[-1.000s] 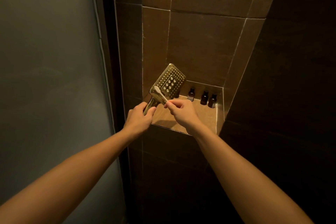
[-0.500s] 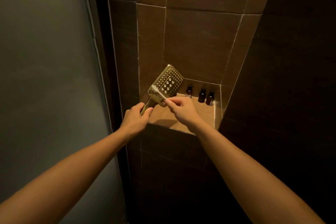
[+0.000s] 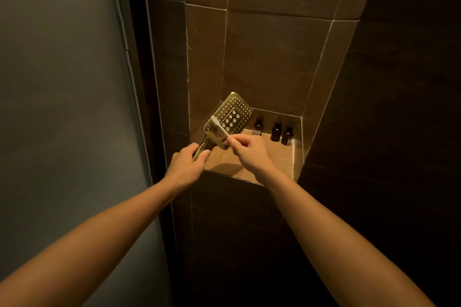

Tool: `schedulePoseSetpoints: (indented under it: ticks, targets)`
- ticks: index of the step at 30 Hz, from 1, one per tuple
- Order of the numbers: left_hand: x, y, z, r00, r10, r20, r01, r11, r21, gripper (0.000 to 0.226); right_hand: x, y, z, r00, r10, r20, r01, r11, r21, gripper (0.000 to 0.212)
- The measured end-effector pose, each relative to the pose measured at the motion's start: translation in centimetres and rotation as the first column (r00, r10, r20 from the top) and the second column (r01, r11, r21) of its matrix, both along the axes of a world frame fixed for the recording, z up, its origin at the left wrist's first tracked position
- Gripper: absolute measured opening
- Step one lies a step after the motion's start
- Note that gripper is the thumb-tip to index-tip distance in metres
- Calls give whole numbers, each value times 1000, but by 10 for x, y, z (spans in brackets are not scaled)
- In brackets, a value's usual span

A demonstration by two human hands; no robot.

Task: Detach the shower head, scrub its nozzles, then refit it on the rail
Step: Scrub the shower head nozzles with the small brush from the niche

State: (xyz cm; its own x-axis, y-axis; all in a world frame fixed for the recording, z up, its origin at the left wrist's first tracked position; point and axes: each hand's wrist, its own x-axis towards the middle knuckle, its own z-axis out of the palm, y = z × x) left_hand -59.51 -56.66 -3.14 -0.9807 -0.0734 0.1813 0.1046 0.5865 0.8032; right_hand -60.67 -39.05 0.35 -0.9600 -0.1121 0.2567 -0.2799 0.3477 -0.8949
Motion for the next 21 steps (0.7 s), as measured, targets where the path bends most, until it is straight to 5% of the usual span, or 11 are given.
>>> schedulePoseSetpoints:
  ticks: [9, 14, 18, 21]
  targets:
    - [-4, -13, -13, 994, 59, 91, -70, 990, 122, 22, -2, 57, -52, 952, -165, 259, 177, 984, -24, 22]
    - [-6, -1, -19, 991, 69, 114, -89, 979, 183, 24, -30, 58, -44, 958, -147, 246, 89, 968, 236, 30]
    - [-5, 3, -28, 984, 65, 164, -113, 945, 307, 23, -48, 65, -44, 965, -218, 146, 120, 862, 492, 40]
    - [-5, 3, -36, 980, 47, 193, -120, 914, 387, 24, -59, 70, -52, 963, -236, 126, 122, 806, 579, 29]
